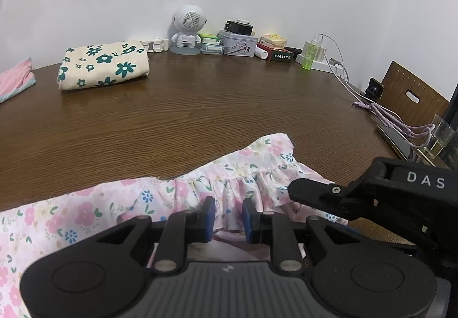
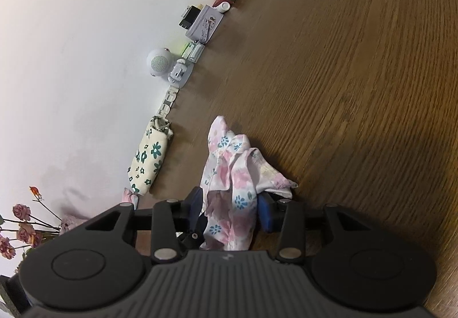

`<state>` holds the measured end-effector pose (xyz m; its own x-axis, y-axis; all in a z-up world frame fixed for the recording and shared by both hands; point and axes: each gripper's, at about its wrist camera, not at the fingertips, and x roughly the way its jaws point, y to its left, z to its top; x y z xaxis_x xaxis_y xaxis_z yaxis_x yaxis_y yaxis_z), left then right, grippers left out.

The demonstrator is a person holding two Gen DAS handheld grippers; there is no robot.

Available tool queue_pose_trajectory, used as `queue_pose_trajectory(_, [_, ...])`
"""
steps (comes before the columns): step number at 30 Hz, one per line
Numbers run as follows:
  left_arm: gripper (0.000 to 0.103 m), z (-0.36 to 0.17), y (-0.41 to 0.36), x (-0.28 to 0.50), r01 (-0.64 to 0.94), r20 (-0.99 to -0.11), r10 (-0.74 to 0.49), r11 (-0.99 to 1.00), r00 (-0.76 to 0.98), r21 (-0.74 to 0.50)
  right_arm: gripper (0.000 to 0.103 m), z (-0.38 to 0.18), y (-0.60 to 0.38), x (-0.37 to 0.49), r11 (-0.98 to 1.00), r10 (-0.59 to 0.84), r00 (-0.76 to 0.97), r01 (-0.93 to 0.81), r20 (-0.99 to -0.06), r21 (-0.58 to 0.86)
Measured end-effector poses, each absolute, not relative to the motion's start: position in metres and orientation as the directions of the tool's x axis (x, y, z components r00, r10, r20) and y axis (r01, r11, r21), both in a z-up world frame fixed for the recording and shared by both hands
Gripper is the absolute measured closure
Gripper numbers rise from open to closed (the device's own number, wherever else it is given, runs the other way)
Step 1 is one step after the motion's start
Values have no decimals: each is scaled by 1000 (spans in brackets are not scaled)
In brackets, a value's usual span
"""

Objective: Fold clothes

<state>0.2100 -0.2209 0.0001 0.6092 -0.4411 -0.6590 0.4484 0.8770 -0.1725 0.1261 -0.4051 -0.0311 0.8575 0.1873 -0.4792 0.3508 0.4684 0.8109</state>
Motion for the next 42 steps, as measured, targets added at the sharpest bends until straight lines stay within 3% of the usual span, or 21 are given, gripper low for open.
queue_pose_trajectory(29, [84, 0, -221, 208, 451, -655, -444, 876, 611, -173, 61, -41, -415, 128, 375, 153, 885, 360, -440, 854])
queue_pose_trajectory(42, [84, 0, -219, 210, 451, -655, -449, 874, 608, -180, 60, -45, -406, 122, 318, 205, 888, 338, -412, 886])
